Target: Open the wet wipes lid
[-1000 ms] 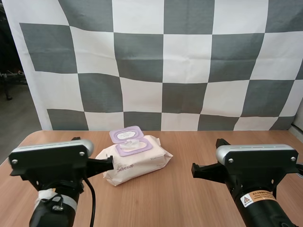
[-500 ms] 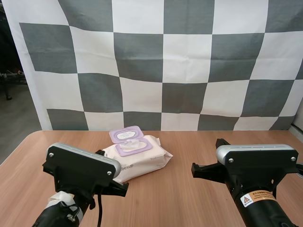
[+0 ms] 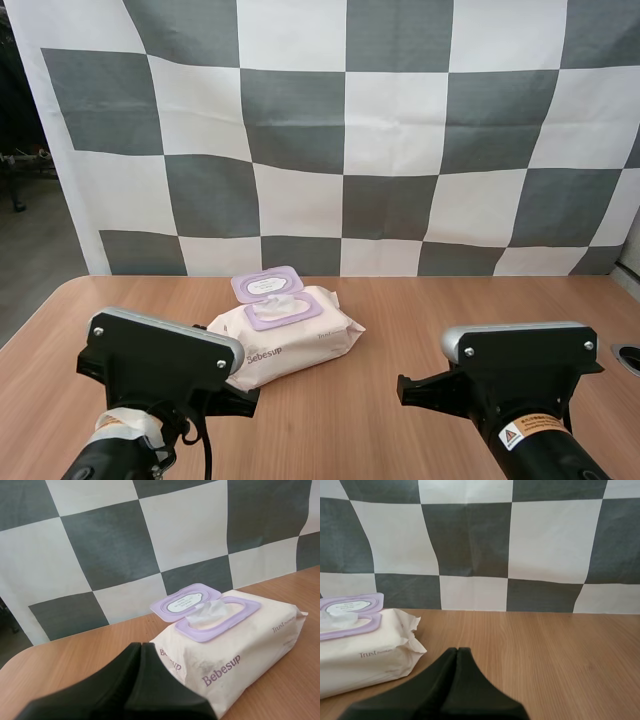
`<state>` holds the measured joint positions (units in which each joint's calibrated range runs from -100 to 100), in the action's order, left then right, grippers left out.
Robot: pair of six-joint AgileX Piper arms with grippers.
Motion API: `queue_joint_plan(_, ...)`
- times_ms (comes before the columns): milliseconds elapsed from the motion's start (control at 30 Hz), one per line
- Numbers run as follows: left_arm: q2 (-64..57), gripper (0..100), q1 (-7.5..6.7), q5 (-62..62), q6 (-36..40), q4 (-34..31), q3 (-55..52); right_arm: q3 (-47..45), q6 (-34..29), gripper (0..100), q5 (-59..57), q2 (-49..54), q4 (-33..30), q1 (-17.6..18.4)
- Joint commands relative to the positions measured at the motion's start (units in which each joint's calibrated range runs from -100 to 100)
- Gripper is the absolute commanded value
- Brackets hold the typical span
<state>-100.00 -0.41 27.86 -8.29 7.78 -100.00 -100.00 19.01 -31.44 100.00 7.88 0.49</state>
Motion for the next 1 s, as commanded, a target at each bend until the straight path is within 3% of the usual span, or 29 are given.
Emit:
queue_joint_plan(0,0.0,1,0.00,0.1,15.5,-7.8,0.0,0.0,0.0,0,-0.2,0.0,-0.1,0.0)
queue_joint_plan(200,0.0,1,0.00,0.2,14.0,-12.2,0.0,0.0,0.0,0,-0.2,0.0,-0.1,0.0)
queue_joint_plan(667,0.0,1,-0.08,0.2,14.1,-11.3,0.0,0.0,0.0,0,0.6,0.0,-0.1,0.2)
queue_joint_plan(867,0.0,1,-1.52,4.2,14.5,-10.9,0.0,0.0,0.0,0,1.0,0.0,-6.8,0.2)
queue_joint_plan(967,0.0,1,-2.36,4.2,14.6,-10.6,0.0,0.0,0.0,0,1.0,0.0,-5.7,0.2)
